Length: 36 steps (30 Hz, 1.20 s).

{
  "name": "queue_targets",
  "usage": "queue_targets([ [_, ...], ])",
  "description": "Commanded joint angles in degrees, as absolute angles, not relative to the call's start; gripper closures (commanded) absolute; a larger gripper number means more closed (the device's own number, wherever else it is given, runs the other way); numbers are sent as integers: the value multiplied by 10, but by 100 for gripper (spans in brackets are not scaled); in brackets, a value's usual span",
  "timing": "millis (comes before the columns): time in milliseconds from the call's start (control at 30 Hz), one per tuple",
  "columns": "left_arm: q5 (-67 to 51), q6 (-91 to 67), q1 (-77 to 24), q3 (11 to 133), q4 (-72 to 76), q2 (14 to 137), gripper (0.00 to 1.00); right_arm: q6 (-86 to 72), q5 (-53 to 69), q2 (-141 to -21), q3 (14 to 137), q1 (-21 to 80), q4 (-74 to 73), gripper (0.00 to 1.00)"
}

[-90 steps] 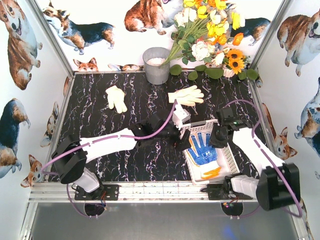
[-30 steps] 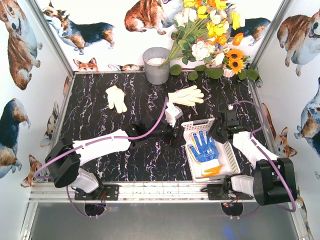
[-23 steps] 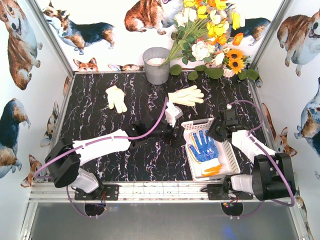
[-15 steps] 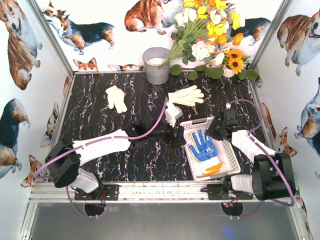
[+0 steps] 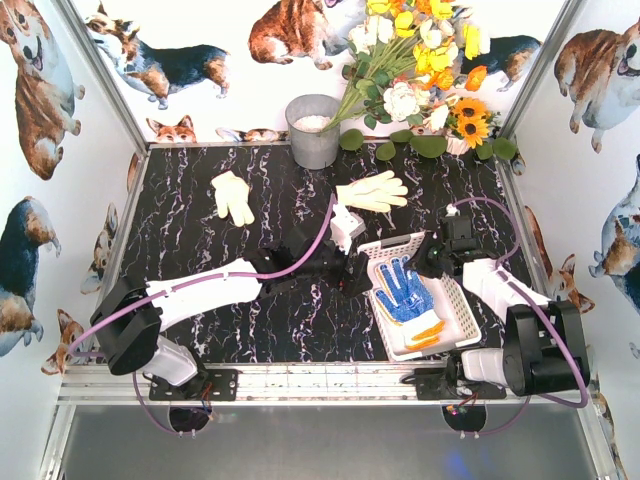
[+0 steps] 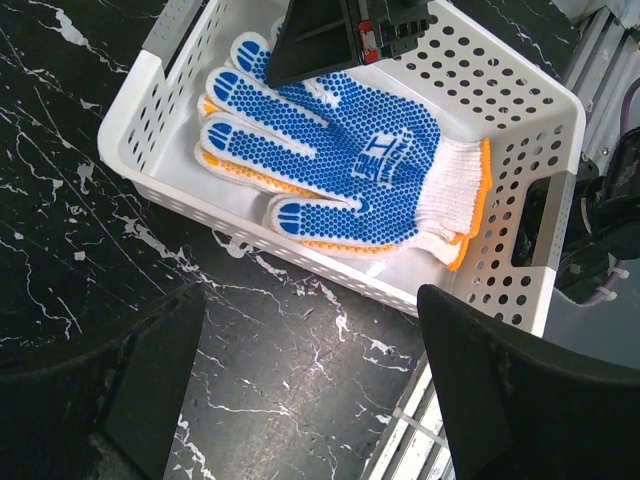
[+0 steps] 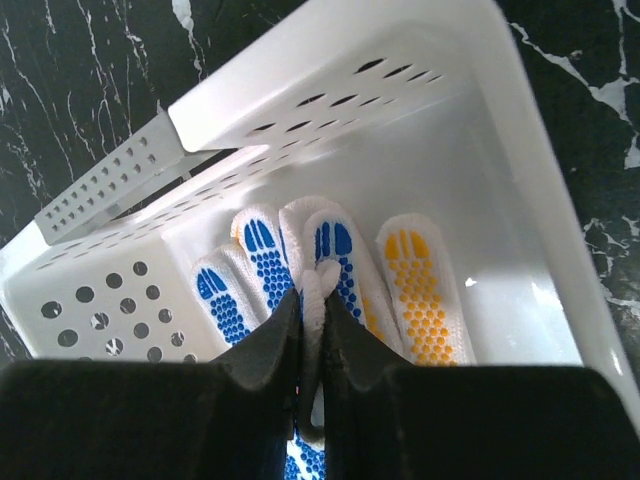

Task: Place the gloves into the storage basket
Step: Place the glove in the bin.

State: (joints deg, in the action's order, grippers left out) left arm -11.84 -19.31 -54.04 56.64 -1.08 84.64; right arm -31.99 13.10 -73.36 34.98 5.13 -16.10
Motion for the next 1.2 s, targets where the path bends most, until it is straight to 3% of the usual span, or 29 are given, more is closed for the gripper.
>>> queue_targets([
  [0, -129, -195, -537, 565, 1, 852, 19, -300, 157, -739, 358, 50, -132, 96],
  [533, -132, -196, -538, 569, -6, 853, 19, -269, 141, -828, 395, 50, -119, 94],
  [767, -134, -193, -538, 572, -8, 853, 19, -239, 113, -775, 403, 50, -155, 64],
  [867, -135, -192, -538, 574, -8, 854, 19, -217, 94, -743, 416, 50, -183, 56],
  [1033, -134, -192, -537, 576, -7, 855, 19, -175, 48, -683, 438, 50, -237, 49],
  [1167, -135, -192, -538, 575, -6, 857, 19, -168, 36, -645, 438, 50, -263, 53],
])
